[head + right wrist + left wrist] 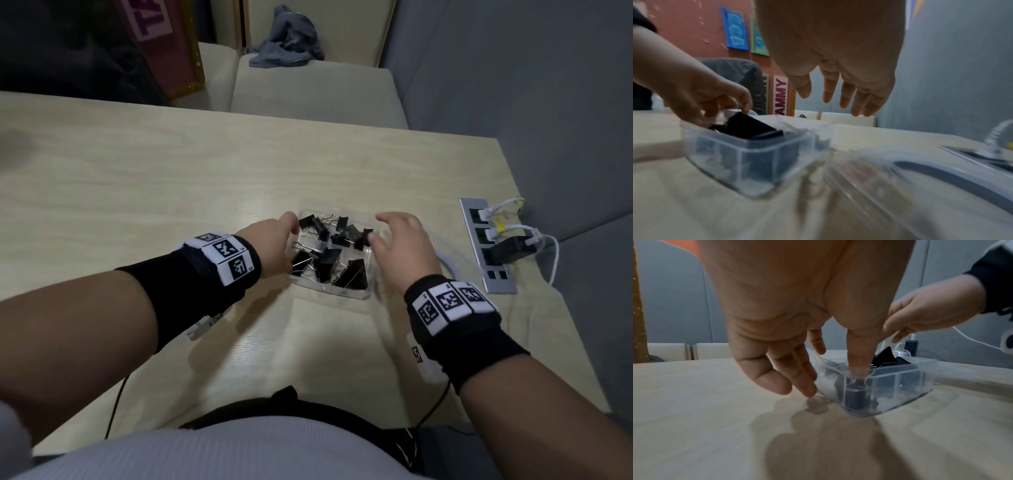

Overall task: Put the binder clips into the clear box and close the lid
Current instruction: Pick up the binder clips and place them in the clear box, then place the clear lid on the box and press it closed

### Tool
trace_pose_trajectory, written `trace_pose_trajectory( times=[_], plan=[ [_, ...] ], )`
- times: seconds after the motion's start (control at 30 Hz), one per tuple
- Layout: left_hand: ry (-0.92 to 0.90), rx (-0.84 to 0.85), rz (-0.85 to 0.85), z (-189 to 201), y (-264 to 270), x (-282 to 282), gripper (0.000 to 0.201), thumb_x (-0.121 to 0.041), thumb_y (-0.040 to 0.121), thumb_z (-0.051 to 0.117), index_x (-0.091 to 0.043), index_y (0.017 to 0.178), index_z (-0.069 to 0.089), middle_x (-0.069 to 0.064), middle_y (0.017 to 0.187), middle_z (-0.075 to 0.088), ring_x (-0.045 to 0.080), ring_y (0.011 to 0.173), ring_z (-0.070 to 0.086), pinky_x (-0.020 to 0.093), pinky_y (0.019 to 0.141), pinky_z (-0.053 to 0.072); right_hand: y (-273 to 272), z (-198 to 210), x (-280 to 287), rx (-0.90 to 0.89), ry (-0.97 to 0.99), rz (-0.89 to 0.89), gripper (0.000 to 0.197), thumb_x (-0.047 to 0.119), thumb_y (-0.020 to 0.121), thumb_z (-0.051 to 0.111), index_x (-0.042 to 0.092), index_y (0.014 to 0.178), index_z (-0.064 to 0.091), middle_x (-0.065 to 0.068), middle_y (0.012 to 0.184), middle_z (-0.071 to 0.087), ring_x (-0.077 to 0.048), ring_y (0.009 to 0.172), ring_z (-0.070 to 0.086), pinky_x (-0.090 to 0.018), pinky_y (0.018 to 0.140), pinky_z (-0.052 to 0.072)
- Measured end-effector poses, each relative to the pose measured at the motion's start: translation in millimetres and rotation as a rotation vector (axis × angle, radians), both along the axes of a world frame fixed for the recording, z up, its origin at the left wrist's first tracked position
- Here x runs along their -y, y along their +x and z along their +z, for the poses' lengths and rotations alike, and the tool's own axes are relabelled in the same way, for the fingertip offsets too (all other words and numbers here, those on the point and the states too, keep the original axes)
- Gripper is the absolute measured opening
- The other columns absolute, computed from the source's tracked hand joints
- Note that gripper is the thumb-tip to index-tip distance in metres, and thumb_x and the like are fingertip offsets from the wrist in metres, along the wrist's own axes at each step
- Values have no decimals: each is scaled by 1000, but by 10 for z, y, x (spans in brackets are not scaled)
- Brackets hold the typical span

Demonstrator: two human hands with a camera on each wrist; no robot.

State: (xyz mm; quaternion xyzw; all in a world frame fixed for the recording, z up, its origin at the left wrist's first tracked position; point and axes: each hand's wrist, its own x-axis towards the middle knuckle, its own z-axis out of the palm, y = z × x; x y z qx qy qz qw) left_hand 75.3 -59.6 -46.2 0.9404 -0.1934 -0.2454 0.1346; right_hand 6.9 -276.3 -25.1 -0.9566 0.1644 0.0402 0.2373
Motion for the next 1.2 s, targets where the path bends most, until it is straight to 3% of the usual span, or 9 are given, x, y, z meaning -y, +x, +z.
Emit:
trace_pose_trajectory(
  times=[0.17,0.33,0.43,0.53,0.63,0.77,0.87,1.03,1.2],
  plan=[
    [75,178,-33,60,-60,-14,74,-47,71,71,-34,133,34,6,136,41,32,116,48,47,89,47,-342,-231,319,-244,-129,-181,56,49,96,50,20,144,43,-9,152,41,-31,136,43,-52,114,39],
    [91,215,-306,63,-68,183,77,-55,83,55,-36,147,18,-4,161,8,25,148,9,58,112,20,-626,-366,473,-474,-276,-72,98,71,79,61,23,155,20,-7,165,18,-32,148,24,-52,117,30],
    [174,152,-375,45,-44,254,71,-57,86,49,-32,148,22,-9,160,15,21,148,8,61,114,12,-646,-356,468,-410,-283,-77,87,61,81,68,18,148,33,-10,155,35,-33,137,38,-47,112,37],
    [206,186,-368,53,-27,230,60,-62,84,46,-26,133,48,-5,146,40,21,141,27,59,111,17,-647,-348,432,-381,-308,-62,71,54,84,66,13,138,46,-13,139,47,-33,126,46,-43,105,43],
    [202,241,-367,43,-31,147,58,-64,84,45,-26,127,51,-3,136,48,21,136,33,57,111,19,-655,-335,376,-384,-347,-26,63,51,85,62,11,132,51,-12,131,52,-32,120,49,-42,98,48],
    [147,218,-337,10,-49,26,82,-73,79,43,-28,146,27,-1,160,14,20,148,8,59,115,12,-639,-290,295,-362,-397,61,47,41,90,56,8,122,53,-12,120,59,-29,108,56,-38,85,52],
    [221,164,-366,-51,-82,-101,112,-85,67,43,-24,151,1,1,162,-10,20,148,-11,61,115,10,-602,-258,308,-261,-323,11,38,40,92,52,13,117,59,-9,117,63,-29,103,60,-38,83,51],
    [269,204,-406,-159,-135,-237,125,-87,62,46,-22,150,-13,3,160,-20,21,147,-17,58,115,16,-530,-323,498,-254,-238,-400,66,51,88,59,14,140,44,-14,145,42,-37,131,43,-50,107,40],
    [291,212,-409,-206,-177,-238,124,-85,64,46,-20,149,-17,4,158,-26,24,146,-21,58,115,17,-554,-435,663,-432,-159,-623,58,39,93,59,2,134,44,-21,139,42,-41,125,45,-48,101,44]
  ],
)
